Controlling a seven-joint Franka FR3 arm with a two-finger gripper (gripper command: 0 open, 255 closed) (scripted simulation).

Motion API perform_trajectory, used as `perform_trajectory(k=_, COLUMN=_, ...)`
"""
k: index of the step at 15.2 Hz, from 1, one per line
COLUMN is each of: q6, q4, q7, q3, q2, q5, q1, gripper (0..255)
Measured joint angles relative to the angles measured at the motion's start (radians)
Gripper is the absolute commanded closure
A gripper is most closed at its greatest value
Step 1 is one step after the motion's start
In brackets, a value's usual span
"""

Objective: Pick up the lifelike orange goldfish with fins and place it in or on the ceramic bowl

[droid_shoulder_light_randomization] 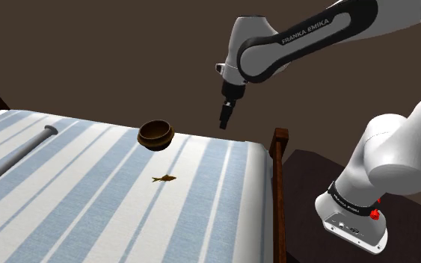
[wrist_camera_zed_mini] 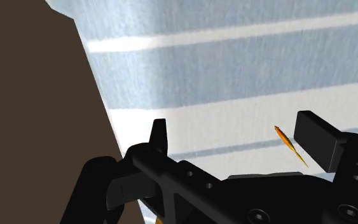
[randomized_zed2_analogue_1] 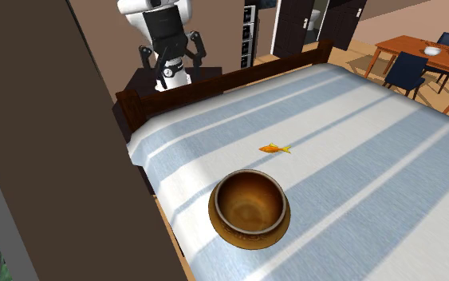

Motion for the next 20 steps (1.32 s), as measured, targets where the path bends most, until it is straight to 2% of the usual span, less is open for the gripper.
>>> perform_trajectory(k=11, q6=0.262, q4=0.138, q7=-0.280, q3=0.057, q2=0.328, q5=0.157, q1=0.125, gripper=0)
perform_trajectory(k=20, q6=0.396, q4=0.318, q7=-0.498, q3=0.154, q2=0.587, q5=0.245, q1=0.175, gripper=0)
